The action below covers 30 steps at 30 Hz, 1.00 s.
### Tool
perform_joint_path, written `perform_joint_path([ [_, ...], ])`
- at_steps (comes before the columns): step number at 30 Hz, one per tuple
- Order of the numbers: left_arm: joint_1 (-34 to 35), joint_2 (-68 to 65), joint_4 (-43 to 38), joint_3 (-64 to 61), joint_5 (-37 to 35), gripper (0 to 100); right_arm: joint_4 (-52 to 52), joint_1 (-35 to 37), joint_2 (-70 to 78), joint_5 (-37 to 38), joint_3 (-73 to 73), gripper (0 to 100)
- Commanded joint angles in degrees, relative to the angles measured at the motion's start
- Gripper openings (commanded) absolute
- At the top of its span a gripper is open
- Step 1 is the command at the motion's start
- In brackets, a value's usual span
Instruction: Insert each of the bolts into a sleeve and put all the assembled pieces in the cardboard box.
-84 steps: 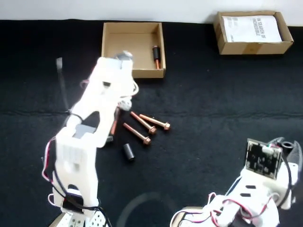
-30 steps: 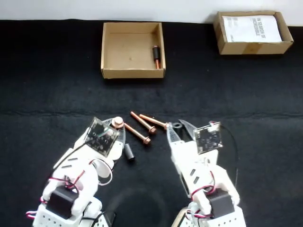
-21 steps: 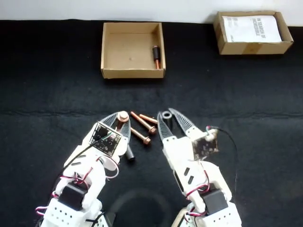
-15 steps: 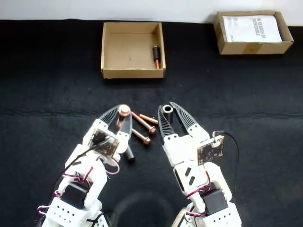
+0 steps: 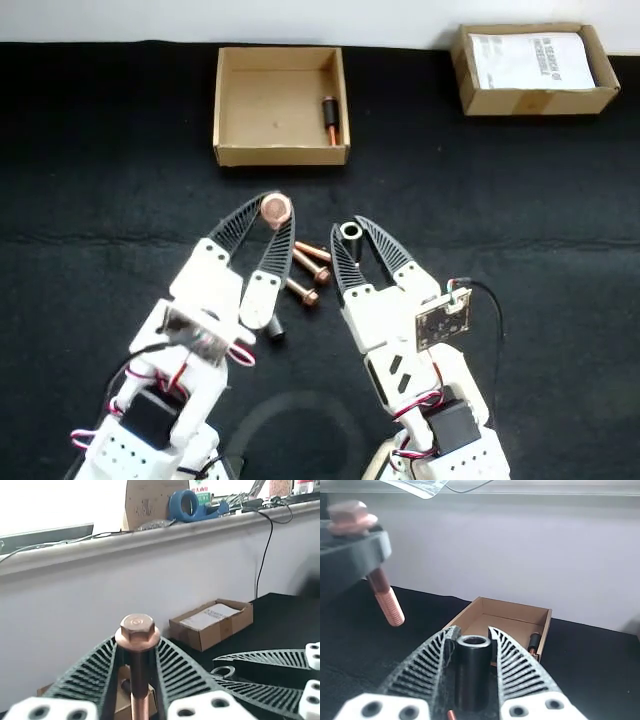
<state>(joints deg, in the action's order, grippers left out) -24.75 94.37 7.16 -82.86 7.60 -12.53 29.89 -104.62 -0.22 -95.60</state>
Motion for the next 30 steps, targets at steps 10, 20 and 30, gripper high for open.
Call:
perform_joint_path([
  [10, 0.6, -36.7, 13.5, 37.2, -14.8, 1, 1.3, 0.1, -0.5, -0.1, -7.8, 0.9],
  [20, -1.6, -40.5, 19.6, 45.1, -22.5, 1, 1.3, 0.1, -0.5, -0.1, -7.8, 0.9],
  [30, -7.6, -40.6, 26.8, 52.4, -22.7, 1, 1.3, 0.1, -0.5, 4.1, -7.8, 0.8],
])
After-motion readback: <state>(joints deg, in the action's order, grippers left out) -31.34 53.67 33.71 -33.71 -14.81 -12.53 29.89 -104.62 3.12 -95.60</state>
